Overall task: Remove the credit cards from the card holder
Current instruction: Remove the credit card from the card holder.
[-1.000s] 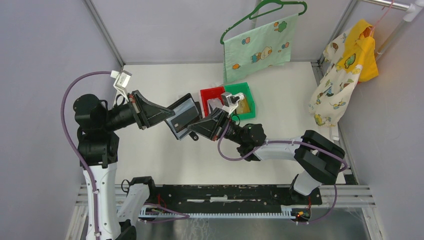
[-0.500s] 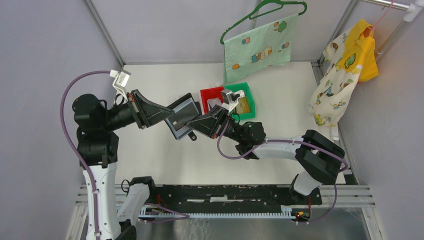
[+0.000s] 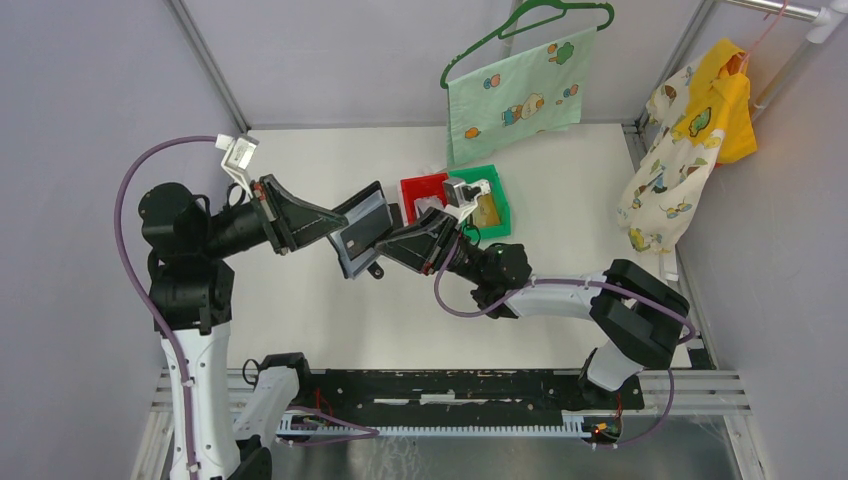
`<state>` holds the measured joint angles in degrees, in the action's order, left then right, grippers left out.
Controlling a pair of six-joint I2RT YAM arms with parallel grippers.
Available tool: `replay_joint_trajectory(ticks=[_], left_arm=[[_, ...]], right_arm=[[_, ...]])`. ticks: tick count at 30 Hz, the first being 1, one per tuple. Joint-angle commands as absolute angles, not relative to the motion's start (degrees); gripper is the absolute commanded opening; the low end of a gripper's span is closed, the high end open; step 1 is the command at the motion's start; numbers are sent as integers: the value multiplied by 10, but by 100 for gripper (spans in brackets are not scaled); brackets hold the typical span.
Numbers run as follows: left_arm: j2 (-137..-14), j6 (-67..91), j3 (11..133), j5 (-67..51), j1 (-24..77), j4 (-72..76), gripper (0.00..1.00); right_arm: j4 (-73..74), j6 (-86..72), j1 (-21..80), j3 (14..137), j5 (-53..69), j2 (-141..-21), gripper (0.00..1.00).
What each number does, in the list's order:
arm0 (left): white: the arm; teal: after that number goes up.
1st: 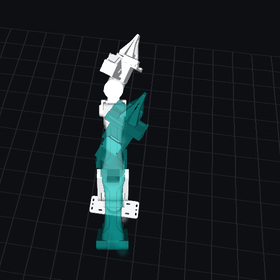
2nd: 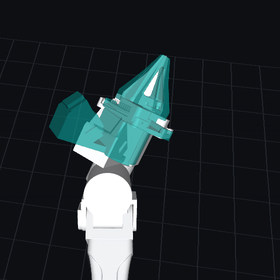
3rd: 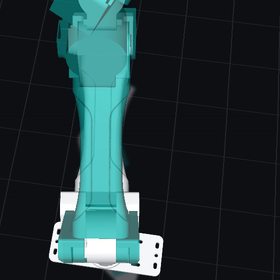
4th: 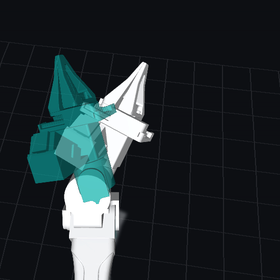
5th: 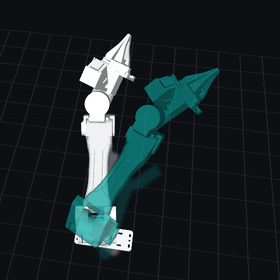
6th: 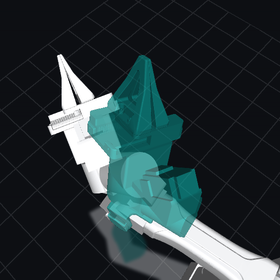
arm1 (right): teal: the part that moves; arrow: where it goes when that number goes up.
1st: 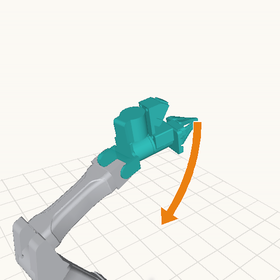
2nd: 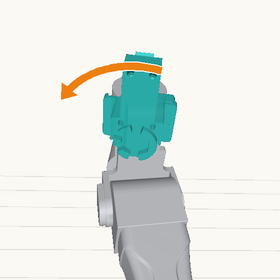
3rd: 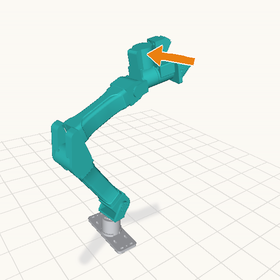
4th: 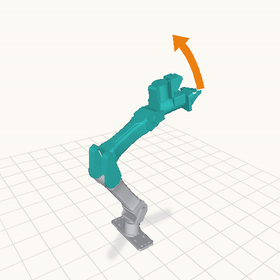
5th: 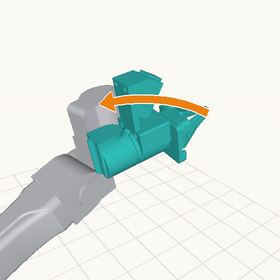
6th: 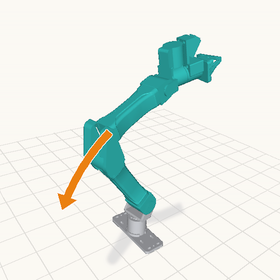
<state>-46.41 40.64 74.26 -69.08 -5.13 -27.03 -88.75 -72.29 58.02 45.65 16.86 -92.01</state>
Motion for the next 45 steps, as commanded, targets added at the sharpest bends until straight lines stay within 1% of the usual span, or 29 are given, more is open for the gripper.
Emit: replay_joint_trajectory(ticks=[1,2,6,10,18,20,22,25,26,29,33,36,40,43,45], left_arm=[[-466,424,760,-695,-53,-250,2],[-465,427,759,-696,-53,-249,2],[-459,452,746,-697,-52,-222,2],[-458,461,744,-698,-53,-217,2],[-458,461,736,-696,-53,-217,2],[-456,457,735,-690,-53,-218,2],[-456,437,735,-679,-53,-236,2],[-458,382,742,-652,-53,-284,2],[-458,362,745,-641,-53,-302,3],[-457,336,743,-631,-53,-319,13],[-454,329,740,-633,-53,-320,27],[-454,327,738,-645,-52,-320,34],[-447,339,727,-672,-52,-304,49],[-431,353,722,-689,-52,-264,49],[-421,367,716,-699,-53,-234,47]], right_arm=[[-1013,-741,582,482,156,-929,33],[-1017,-745,582,488,153,-933,36],[-1042,-771,585,519,143,-959,41],[-1057,-785,588,532,134,-973,40],[-1110,-824,589,535,102,-989,24],[-1122,-832,591,532,93,-991,17],[-1122,-830,593,532,94,-988,11],[-1117,-823,594,529,94,-982,4],[-1118,-822,594,528,94,-981,3],[-1109,-809,595,521,97,-971,0],[-1087,-787,597,517,101,-958,0],[-1080,-781,599,517,96,-955,0],[-1061,-767,599,512,84,-947,0],[-1046,-752,597,511,80,-937,0],[-1040,-747,594,510,73,-930,0]])
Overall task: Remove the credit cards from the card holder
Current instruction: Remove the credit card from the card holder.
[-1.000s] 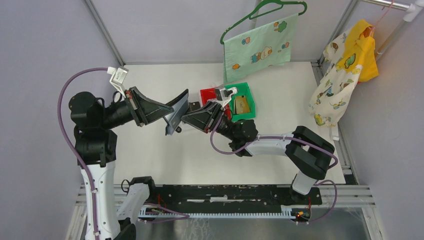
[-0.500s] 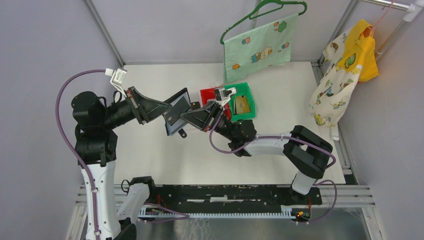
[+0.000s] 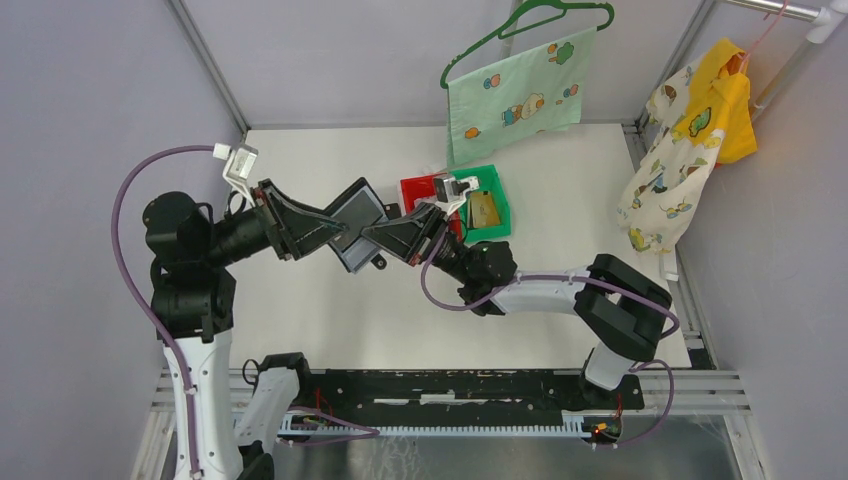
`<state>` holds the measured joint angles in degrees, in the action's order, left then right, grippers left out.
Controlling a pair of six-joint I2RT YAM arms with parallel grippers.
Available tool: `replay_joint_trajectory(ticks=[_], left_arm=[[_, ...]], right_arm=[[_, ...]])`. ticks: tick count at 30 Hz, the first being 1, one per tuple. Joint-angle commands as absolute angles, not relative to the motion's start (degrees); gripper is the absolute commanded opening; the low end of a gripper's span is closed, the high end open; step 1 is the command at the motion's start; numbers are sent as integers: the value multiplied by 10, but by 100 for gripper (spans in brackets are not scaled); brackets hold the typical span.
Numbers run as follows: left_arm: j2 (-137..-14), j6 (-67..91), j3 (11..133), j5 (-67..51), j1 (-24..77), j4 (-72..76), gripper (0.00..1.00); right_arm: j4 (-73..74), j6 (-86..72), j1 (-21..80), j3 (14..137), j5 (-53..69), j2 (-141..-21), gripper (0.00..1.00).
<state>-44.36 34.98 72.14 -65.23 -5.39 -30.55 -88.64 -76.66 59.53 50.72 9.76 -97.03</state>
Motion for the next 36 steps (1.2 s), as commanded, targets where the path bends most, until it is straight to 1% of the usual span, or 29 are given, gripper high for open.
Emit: replay_joint_trajectory(ticks=[1,7,9,10,12,13,14,15,17,19,20,21,23,25,28,31,36], left_arm=[[-416,372,713,-706,-52,-222,45],[-410,371,705,-730,-53,-216,35],[-410,369,703,-734,-53,-217,33],[-409,370,701,-733,-53,-217,33],[-406,370,699,-725,-53,-216,38],[-405,369,698,-720,-53,-216,39],[-406,368,696,-713,-53,-217,37],[-408,368,695,-704,-53,-217,32],[-413,357,702,-677,-53,-231,18],[-425,338,717,-656,-53,-260,5],[-429,338,721,-652,-53,-263,2],[-432,341,724,-652,-53,-263,2],[-432,358,723,-658,-53,-250,2],[-430,382,717,-669,-53,-223,2],[-432,394,716,-680,-53,-213,2],[-432,395,713,-685,-52,-214,2],[-428,390,705,-701,-53,-214,2]], right_arm=[[-1039,-747,592,510,71,-928,0],[-1032,-742,588,509,60,-919,0],[-1032,-742,588,509,56,-919,0],[-1032,-742,589,509,56,-918,0],[-1027,-738,590,512,61,-916,0],[-1022,-734,593,514,63,-917,0],[-1019,-732,595,517,65,-918,0],[-1015,-732,598,520,69,-920,0],[-1012,-731,603,526,78,-925,0],[-1011,-730,607,527,85,-929,0],[-1010,-731,609,526,90,-930,0],[-1011,-734,608,524,94,-931,4],[-1022,-739,609,520,97,-934,19],[-1031,-743,608,518,100,-938,23],[-1032,-745,608,530,107,-942,32],[-1021,-745,608,548,109,-947,37],[-1028,-758,608,571,104,-966,39]])
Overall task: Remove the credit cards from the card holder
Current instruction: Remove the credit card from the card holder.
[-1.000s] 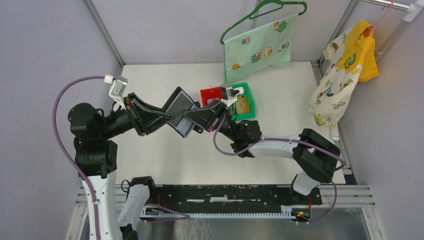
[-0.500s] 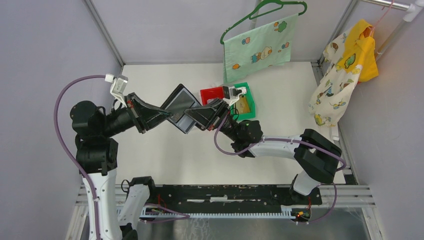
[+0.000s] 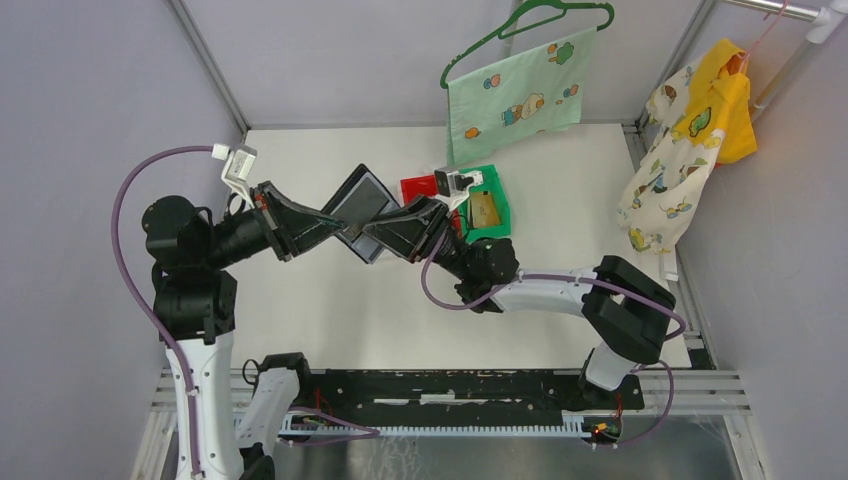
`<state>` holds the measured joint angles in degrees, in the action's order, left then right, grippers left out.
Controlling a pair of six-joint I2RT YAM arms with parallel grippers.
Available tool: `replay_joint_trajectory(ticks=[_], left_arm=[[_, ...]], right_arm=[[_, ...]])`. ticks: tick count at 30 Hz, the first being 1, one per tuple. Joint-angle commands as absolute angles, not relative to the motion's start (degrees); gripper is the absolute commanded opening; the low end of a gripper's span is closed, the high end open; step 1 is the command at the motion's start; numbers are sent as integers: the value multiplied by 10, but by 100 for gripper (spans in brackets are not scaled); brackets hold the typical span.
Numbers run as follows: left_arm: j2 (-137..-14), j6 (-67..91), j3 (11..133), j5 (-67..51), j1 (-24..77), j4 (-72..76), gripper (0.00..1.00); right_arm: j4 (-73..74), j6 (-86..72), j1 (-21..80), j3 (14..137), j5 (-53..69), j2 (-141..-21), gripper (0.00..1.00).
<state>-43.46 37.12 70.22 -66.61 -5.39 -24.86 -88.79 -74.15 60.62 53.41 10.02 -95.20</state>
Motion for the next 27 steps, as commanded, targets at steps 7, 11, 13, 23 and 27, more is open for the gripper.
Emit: replay_joint_trajectory(ticks=[7,11,13,23,27], left_arm=[[-428,356,708,-714,-53,-243,2],[-427,356,710,-715,-53,-244,2],[-427,357,712,-714,-53,-244,8],[-426,410,701,-708,-52,-208,40],[-426,429,698,-703,-52,-195,20]], right_arm=[[-1028,-765,608,577,98,-969,29],[-1027,-764,608,568,96,-969,13],[-1023,-758,608,559,93,-965,4],[-986,-713,617,545,100,-954,0],[-984,-706,618,540,103,-952,0]])
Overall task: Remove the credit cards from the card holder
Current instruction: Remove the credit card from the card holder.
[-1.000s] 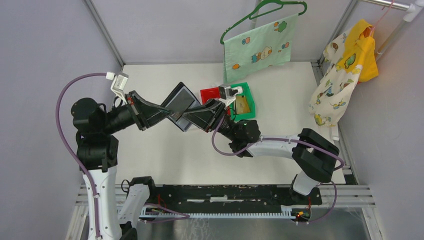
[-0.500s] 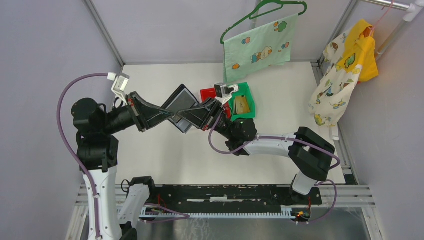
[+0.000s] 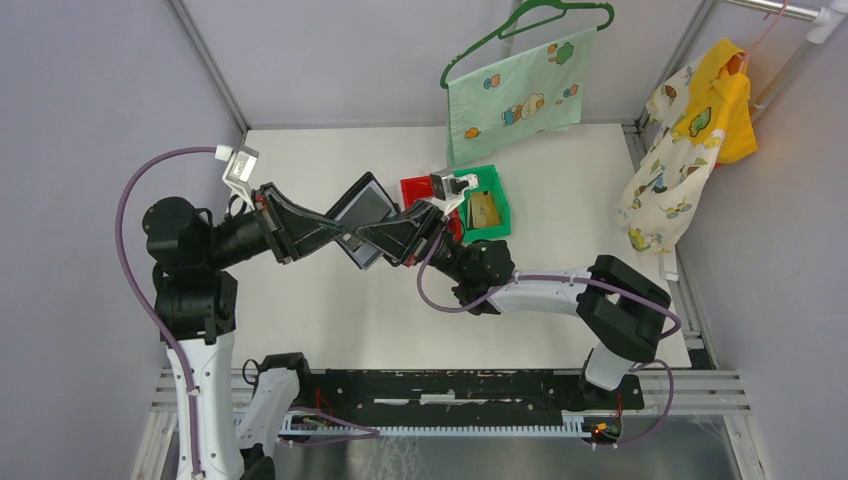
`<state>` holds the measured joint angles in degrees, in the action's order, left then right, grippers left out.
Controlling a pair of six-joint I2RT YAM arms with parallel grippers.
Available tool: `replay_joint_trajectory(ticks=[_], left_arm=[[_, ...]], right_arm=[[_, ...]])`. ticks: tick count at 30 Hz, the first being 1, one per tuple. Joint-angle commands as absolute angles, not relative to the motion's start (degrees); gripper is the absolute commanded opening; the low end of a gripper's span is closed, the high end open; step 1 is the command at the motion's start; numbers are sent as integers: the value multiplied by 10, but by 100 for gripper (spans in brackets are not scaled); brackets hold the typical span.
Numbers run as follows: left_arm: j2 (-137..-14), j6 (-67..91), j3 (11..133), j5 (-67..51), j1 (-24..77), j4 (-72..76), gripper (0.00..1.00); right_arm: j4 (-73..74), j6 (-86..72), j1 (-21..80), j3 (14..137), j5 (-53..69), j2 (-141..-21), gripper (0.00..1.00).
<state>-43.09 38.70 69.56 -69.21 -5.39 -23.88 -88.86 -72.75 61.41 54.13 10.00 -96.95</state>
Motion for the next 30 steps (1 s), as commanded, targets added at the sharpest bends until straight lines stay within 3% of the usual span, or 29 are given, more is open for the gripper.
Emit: replay_joint_trajectory(ticks=[1,6,11,15,24,26,30], left_arm=[[-426,434,699,-700,-53,-194,15],[-424,453,699,-691,-52,-177,12],[-427,462,698,-684,-53,-175,27],[-429,469,698,-681,-52,-169,27],[-428,477,695,-674,-53,-164,2],[-426,480,695,-672,-52,-161,2],[-426,484,697,-671,-53,-158,2]], right_arm=[[-984,-704,618,535,103,-950,0],[-989,-702,618,513,101,-946,0],[-988,-700,618,515,104,-944,0],[-984,-699,618,519,105,-944,0],[-982,-696,618,518,108,-942,1],[-986,-696,618,513,108,-940,12],[-1010,-703,617,501,105,-938,25]])
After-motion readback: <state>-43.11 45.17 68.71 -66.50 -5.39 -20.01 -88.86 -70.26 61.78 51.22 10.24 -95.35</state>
